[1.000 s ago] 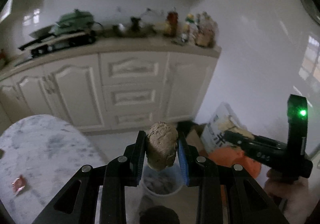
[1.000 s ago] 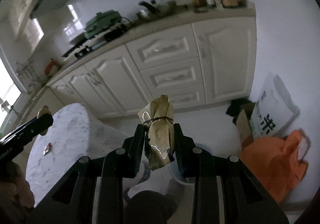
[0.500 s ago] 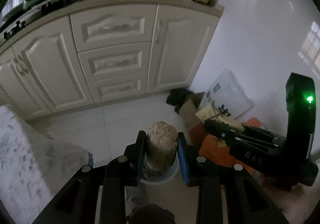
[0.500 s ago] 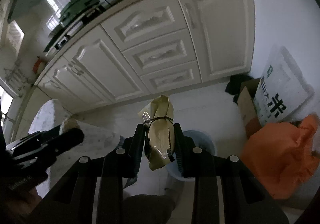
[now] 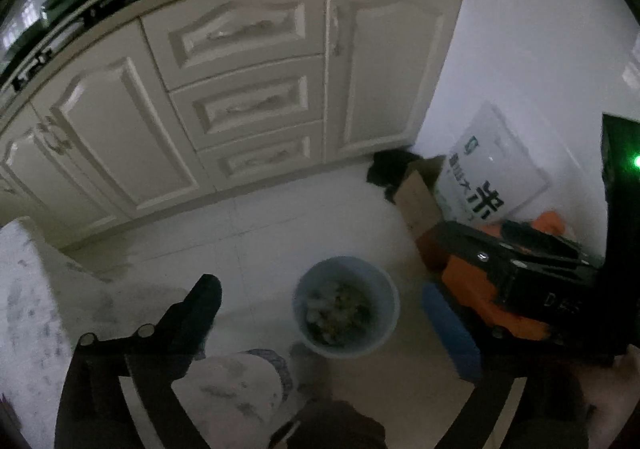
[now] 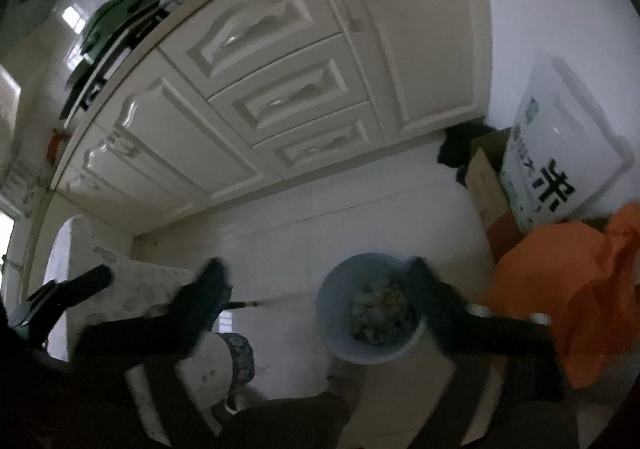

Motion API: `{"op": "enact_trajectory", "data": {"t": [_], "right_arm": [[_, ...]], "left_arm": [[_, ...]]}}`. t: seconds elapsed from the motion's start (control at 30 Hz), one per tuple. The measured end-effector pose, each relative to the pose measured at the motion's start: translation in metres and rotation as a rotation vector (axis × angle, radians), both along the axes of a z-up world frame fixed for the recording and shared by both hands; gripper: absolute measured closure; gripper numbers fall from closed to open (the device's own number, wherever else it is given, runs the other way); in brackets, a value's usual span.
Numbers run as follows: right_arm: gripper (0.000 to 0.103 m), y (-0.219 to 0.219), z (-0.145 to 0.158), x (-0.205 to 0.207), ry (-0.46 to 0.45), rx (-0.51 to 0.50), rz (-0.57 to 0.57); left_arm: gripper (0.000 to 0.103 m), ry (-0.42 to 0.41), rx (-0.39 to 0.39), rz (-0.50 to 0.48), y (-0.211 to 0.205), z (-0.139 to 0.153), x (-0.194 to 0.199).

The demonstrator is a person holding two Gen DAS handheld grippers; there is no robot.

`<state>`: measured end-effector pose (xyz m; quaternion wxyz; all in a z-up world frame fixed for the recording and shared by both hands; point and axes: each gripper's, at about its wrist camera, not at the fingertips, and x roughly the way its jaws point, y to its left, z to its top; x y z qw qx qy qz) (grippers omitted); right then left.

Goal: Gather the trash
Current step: 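Carry both items to the blue bin and release them inside, then move both open tools back over the red packet on the table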

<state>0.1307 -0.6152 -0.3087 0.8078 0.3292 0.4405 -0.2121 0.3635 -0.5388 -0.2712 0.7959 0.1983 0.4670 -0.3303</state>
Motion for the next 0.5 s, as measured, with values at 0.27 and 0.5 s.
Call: {"op": "enact_trajectory", "data": {"t": [0.27, 0.5], "right_arm": [[0.0, 0.02, 0.023, -0.014, 0.004, -0.022, -0.014], [0.0, 0.048, 0.06, -0.021, -0.027, -0.057, 0.002]], "left_arm": [[0.001, -0.06, -0.08, 0.045, 0.045, 0.037, -0.029], [0.001, -0.124, -0.187, 0.09, 0.128, 0.085, -0.072]]}}
